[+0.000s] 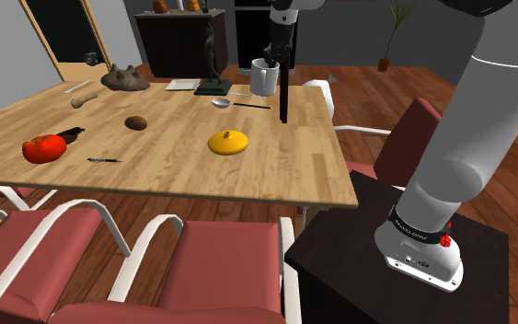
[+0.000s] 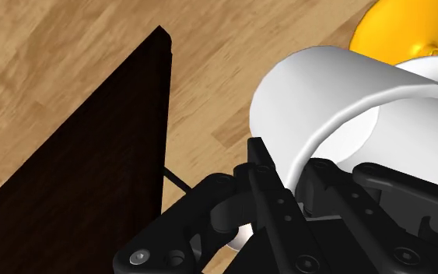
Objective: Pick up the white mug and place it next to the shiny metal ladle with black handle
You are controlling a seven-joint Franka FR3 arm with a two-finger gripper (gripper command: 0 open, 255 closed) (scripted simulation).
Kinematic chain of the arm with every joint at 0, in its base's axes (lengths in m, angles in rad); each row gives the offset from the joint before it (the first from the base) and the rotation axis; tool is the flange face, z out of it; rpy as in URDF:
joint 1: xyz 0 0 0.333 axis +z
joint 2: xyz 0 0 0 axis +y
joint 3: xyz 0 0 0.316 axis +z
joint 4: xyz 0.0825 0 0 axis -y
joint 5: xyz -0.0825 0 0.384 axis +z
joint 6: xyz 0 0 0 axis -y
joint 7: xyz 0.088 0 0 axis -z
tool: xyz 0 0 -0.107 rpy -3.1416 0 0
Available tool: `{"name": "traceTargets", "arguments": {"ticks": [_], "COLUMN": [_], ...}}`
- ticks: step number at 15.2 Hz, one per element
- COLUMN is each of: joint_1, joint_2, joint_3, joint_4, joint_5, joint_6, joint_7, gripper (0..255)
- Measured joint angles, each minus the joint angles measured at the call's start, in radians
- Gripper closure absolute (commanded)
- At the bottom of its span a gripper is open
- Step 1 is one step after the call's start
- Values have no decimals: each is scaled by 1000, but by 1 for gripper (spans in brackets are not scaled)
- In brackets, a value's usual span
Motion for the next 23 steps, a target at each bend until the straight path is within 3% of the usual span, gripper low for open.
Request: {"name": "traceTargets", "arguments": {"ticks": [3, 5, 23], "joint_1": [-26, -35, -46], "joint_2": [123, 168, 232], "joint_3": [-14, -16, -9], "joint_4": [157, 206, 38], "joint_5": [38, 50, 80], "joint_6": [-39, -47, 171], "joint_7": [-46, -57, -94], "gripper": [255, 255, 255]}}
